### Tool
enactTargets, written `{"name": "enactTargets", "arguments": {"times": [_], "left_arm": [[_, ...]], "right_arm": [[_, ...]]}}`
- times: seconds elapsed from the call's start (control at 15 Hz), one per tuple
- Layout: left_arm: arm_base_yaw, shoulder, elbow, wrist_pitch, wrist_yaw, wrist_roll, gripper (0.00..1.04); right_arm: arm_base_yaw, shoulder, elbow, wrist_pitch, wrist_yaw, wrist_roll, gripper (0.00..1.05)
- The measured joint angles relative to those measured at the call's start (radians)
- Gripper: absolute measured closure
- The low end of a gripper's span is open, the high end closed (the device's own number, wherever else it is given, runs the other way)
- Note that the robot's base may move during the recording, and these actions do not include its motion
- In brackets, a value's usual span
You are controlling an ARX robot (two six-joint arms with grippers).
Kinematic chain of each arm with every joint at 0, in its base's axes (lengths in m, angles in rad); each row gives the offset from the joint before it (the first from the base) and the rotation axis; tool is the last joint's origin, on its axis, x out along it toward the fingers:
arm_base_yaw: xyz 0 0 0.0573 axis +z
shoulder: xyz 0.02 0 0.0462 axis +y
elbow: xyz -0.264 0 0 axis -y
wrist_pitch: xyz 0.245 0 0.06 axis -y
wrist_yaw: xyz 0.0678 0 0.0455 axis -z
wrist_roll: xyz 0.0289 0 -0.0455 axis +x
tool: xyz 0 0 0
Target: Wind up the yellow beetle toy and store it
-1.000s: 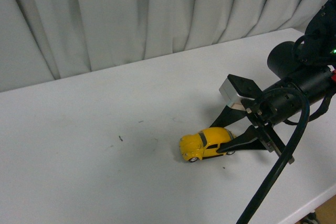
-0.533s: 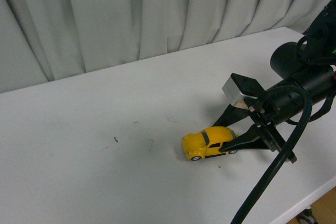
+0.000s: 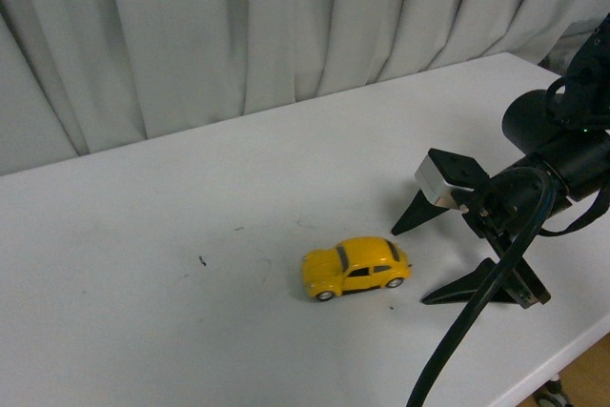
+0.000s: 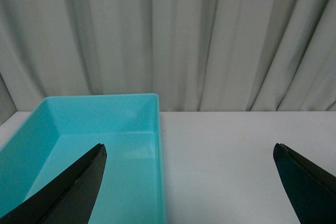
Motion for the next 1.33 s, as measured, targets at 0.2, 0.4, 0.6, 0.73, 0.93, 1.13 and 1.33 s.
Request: {"name": "enactTargets", "arguments": {"times": [0.2,0.4,0.6,0.73,0.93,1.13,1.33], "left_arm": [[0.000,0.000,0.000,0.000,0.000,0.000,0.07],[0.000,0.000,0.000,0.000,0.000,0.000,0.07],[0.000,0.000,0.000,0.000,0.000,0.000,0.07],[0.000,0.000,0.000,0.000,0.000,0.000,0.07],[0.000,0.000,0.000,0.000,0.000,0.000,0.07],[0.000,0.000,0.000,0.000,0.000,0.000,0.07],[0.000,0.000,0.000,0.000,-0.001,0.000,0.07]], "right_arm": [[0.000,0.000,0.001,0.000,0.000,0.000,0.07],[0.000,0.000,0.001,0.006,0.000,0.002,0.07],[0.000,0.000,0.001,0.013,0.001,0.008,0.07],[0.000,0.000,0.000,0.026,-0.002,0.016,0.07],[0.015,-0.074,-0.053,0.147,-0.026,0.013,0.07],[0.066,-0.336,-0.132,0.096,-0.120,0.007,0.07],[0.109,-0.608,-0.248,0.412,-0.008,0.146,0.13]]}}
